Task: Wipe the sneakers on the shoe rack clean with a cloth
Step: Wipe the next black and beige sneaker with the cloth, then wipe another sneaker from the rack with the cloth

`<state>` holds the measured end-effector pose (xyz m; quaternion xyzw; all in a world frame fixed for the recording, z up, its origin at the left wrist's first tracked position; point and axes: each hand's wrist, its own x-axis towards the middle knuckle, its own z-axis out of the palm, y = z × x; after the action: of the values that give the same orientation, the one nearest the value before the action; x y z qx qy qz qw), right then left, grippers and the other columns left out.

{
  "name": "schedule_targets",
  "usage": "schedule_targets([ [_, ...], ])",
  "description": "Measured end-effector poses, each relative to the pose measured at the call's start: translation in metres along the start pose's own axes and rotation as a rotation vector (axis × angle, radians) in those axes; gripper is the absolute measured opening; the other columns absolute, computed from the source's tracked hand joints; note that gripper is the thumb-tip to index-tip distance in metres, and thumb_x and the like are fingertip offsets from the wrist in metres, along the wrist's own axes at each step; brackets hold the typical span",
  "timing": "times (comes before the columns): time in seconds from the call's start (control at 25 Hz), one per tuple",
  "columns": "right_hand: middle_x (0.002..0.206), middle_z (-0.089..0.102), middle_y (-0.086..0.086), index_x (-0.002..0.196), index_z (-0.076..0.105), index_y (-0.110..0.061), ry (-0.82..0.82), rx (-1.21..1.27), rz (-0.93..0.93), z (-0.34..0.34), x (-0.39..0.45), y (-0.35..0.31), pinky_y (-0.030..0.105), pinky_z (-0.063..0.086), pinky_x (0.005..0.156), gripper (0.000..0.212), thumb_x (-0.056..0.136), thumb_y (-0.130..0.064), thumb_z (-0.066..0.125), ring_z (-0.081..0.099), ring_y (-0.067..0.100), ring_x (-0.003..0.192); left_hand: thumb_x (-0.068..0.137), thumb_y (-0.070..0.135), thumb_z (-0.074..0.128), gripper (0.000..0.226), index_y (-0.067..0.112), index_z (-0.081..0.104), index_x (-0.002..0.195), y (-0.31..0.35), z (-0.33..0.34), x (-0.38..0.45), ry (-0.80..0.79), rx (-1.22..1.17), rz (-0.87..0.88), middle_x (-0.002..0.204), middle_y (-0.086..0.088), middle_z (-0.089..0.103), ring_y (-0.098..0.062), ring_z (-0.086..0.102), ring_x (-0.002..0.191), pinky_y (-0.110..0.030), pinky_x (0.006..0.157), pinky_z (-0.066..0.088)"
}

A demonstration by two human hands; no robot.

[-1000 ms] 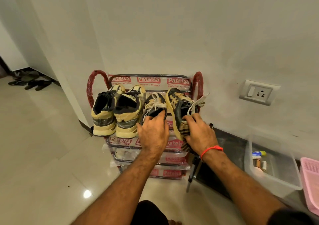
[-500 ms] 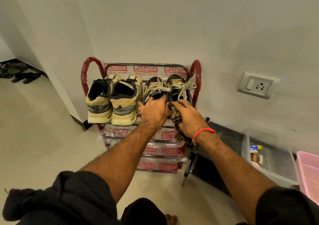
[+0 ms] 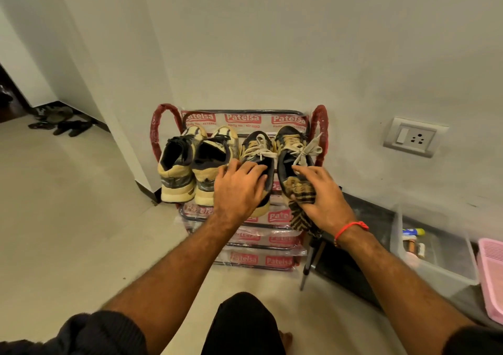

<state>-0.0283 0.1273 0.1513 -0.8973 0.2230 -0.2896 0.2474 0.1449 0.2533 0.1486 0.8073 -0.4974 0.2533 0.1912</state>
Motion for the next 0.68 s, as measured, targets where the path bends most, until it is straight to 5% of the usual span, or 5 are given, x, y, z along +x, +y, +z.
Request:
schedule_targets([
  [0.12, 0.123, 0.047, -0.003, 0.136, 0.053, -0.028, 0.142, 0.095, 0.053, -0.002, -0.012, -0.02, 0.001, 0.034, 0.096, 0.061, 0.083, -0.014, 0.078, 0.048, 0.004, 0.11, 0.092, 0.052, 0.062, 0.049, 0.034, 0.055, 0.137, -0.036, -0.013, -0.025, -0.023, 0.076, -0.217, 0.144, -0.005, 0.043, -0.03, 0.041, 0.127, -0.049, 0.101, 0.045],
  [0.24, 0.118, 0.055, -0.003, 0.125, 0.057, -0.034, 0.2, 0.398, 0.291, 0.005, -0.016, -0.041, 0.016, 0.046, 0.098, 0.053, 0.081, -0.011, 0.078, 0.057, 0.007, 0.106, 0.089, 0.056, 0.065, 0.063, 0.037, 0.044, 0.144, -0.061, -0.016, -0.029, -0.174, -0.026, -0.52, 0.148, -0.015, 0.028, -0.037, 0.038, 0.128, -0.051, 0.104, 0.043],
  [0.32, 0.113, 0.065, -0.001, 0.119, 0.06, -0.031, 0.214, 0.703, 0.459, 0.01, -0.018, -0.054, 0.034, 0.054, 0.096, 0.049, 0.082, -0.003, 0.074, 0.064, 0.01, 0.103, 0.088, 0.052, 0.069, 0.064, 0.034, 0.041, 0.144, -0.063, -0.015, -0.02, -0.205, -0.109, -0.522, 0.145, -0.018, 0.032, -0.039, 0.041, 0.127, -0.052, 0.104, 0.045],
  [0.48, 0.108, 0.071, -0.002, 0.11, 0.065, -0.027, 0.217, 0.834, 0.51, 0.007, -0.028, -0.067, 0.031, 0.056, 0.088, 0.041, 0.083, 0.003, 0.071, 0.067, 0.01, 0.099, 0.093, 0.054, 0.059, 0.052, 0.025, 0.05, 0.135, -0.062, -0.018, 0.012, -0.229, 0.192, -0.369, 0.149, -0.015, 0.034, -0.037, 0.035, 0.132, -0.052, 0.109, 0.035],
  [0.68, 0.112, 0.069, -0.009, 0.107, 0.068, -0.028, 0.156, 0.838, 0.466, 0.002, -0.04, -0.065, 0.031, 0.054, 0.094, 0.039, 0.085, 0.003, 0.069, 0.064, 0.008, 0.107, 0.1, 0.053, 0.051, 0.037, 0.019, 0.064, 0.11, -0.064, -0.019, 0.057, -0.57, 0.241, -0.273, 0.124, -0.009, 0.065, -0.032, 0.044, 0.133, -0.06, 0.116, 0.017],
])
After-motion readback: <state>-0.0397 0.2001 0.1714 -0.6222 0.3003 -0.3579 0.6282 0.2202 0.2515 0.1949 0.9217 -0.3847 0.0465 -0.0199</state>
